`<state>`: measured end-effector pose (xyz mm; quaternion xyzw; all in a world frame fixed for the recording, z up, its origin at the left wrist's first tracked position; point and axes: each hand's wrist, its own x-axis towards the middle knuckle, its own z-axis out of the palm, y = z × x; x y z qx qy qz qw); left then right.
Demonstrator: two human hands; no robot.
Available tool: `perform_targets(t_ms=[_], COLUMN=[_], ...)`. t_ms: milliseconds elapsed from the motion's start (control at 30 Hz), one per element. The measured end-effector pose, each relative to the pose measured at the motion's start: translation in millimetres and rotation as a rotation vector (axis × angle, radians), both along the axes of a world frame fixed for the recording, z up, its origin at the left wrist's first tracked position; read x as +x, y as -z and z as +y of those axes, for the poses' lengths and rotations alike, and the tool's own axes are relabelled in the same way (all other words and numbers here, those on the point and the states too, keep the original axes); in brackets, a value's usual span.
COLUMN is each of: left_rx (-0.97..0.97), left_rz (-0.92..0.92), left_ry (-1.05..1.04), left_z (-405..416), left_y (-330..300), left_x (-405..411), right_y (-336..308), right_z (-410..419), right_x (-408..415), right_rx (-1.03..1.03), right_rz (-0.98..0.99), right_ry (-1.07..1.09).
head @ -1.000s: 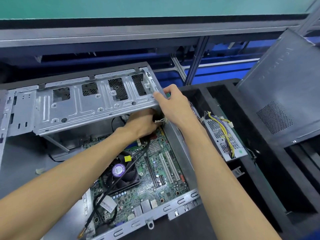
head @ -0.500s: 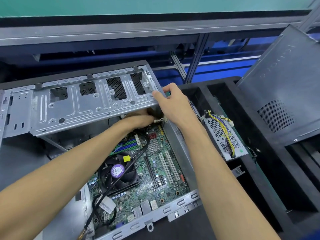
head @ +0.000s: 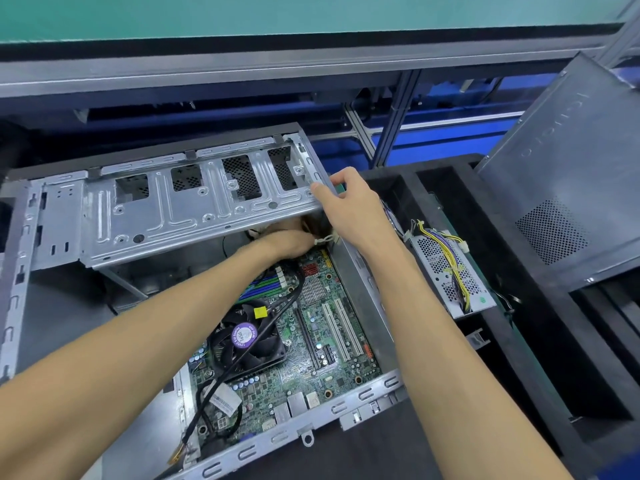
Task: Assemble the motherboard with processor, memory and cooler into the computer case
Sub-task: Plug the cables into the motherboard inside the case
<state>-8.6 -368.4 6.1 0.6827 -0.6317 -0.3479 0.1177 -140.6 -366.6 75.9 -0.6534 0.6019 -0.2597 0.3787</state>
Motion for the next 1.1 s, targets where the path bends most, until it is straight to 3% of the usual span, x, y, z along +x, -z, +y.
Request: perform_targets(t_ms=[333, 500, 567, 700, 867, 967, 1100], left_rx=[-0.259, -0.278, -0.253, -0.081, 0.058, 0.09, 0.068], left_rz=[-0.042, -0.439, -0.444, -0.155, 0.451, 0.657, 0.712], left_ry=[0.299, 0.284, 0.264, 0.061, -0.252, -0.312, -0.327], left_z=[82.9, 116.4, 118.9, 113.3, 112.8, 115.5, 115.0], left_y=[-39.5, -64.8, -61.8, -73.2, -93.4, -96.7, -99.1], left_x=[37.9, 25.7, 19.0, 32.5, 65.9, 69.7, 73.8], right_y=[-2.5, -10.6, -17.0, -22.7, -16.6, -13.4, -19.2], right_z=[2.3, 10.3, 17.4, 39.9, 61.5, 70.5, 66.5], right_x=[-0.3, 1.1, 2.6, 10.7, 18.9, 27.7, 31.6], right_rx=[-0.072, -0.321, -0.483, -0.488, -0.084, 0.282, 0.396], right_rz=[0.023, 0.047, -0.004, -0.065, 0.047, -0.243, -0.501], right_ry=[0.059, 0.132, 0.146, -0.145, -0.431, -0.36, -0.216])
